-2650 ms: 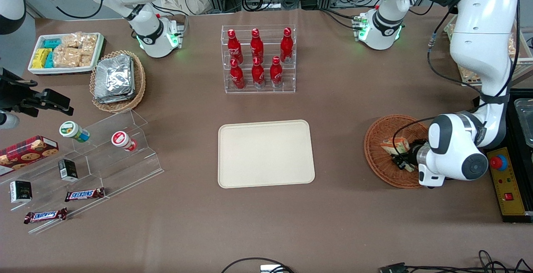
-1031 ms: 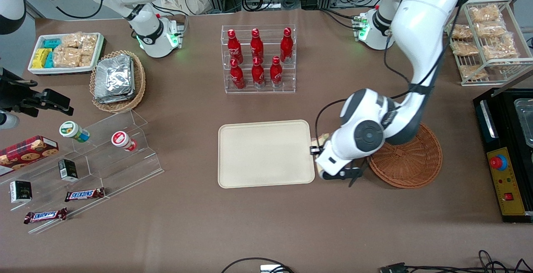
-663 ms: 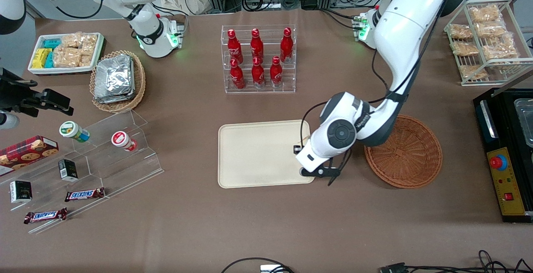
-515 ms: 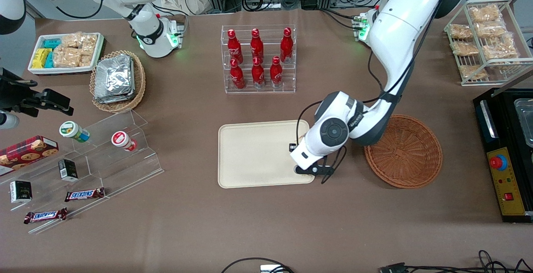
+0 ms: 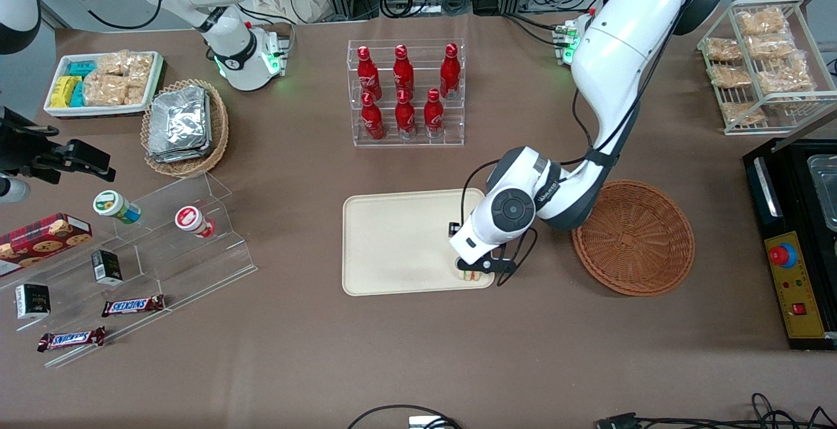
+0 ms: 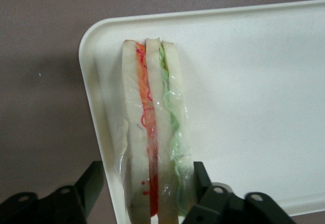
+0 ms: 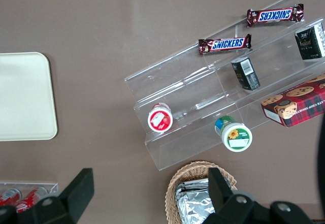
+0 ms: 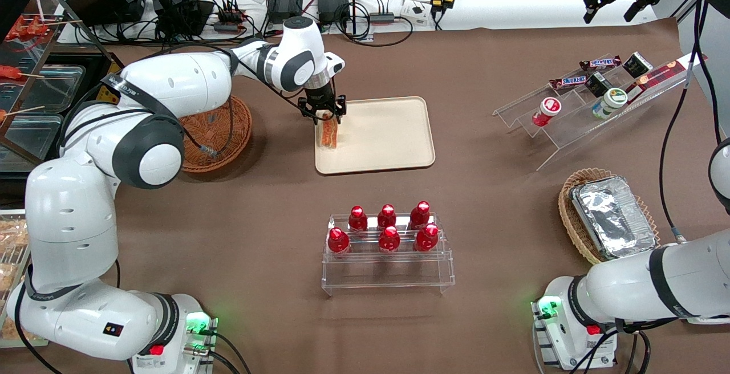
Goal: Place sandwich from basket to tray
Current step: 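Lower the sandwich onto the tray and open the left gripper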
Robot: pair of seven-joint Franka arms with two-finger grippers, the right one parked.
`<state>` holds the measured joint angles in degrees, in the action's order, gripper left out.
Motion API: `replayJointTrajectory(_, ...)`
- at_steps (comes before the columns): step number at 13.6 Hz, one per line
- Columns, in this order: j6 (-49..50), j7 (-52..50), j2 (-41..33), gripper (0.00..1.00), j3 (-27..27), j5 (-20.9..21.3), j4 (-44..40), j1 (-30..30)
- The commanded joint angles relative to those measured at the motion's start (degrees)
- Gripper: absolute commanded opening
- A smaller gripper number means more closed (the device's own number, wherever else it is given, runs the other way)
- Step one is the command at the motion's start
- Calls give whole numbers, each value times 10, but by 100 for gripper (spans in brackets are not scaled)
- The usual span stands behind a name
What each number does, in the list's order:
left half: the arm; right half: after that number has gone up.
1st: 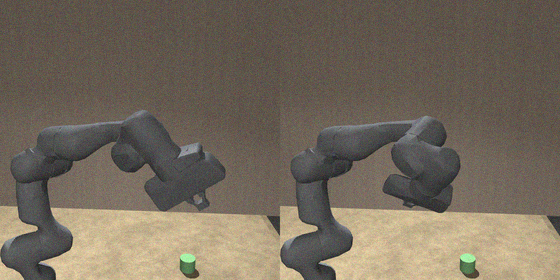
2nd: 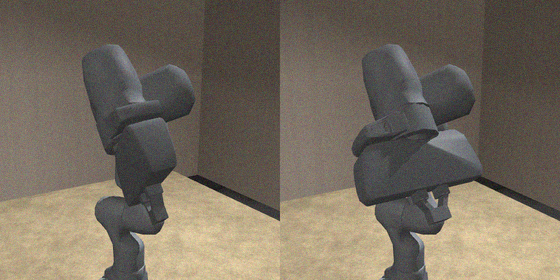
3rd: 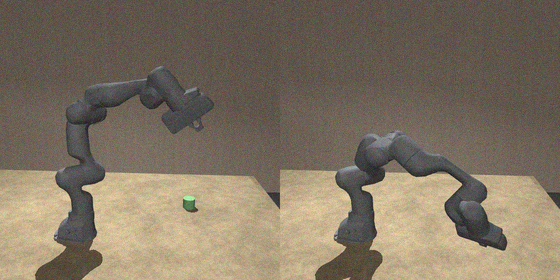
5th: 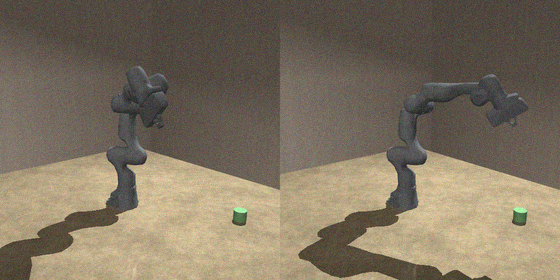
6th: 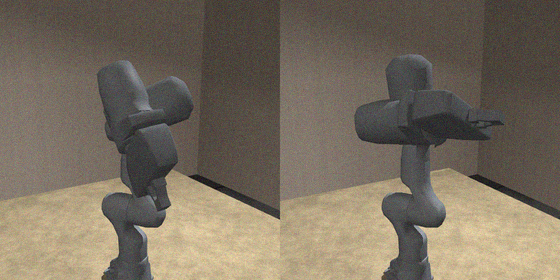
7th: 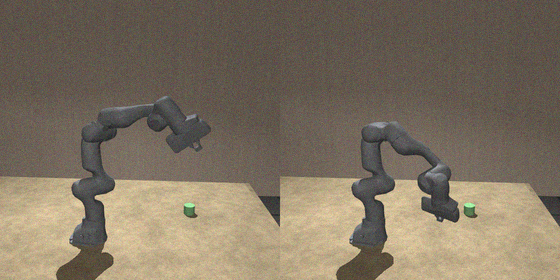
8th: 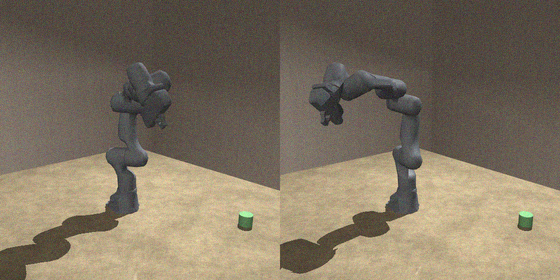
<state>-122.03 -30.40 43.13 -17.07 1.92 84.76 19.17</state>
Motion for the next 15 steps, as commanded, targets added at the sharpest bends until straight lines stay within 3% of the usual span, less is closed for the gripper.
replayJointTrajectory(1,0,-11,4,96,5,7,-17,6)
replayJointTrajectory(4,2,-9,-17,100,7,6,-21,-1)
replayJointTrajectory(7,24,-5,-64,100,6,1,-21,-46)
replayJointTrajectory(15,252,31,-218,100,9,8,-23,-128)
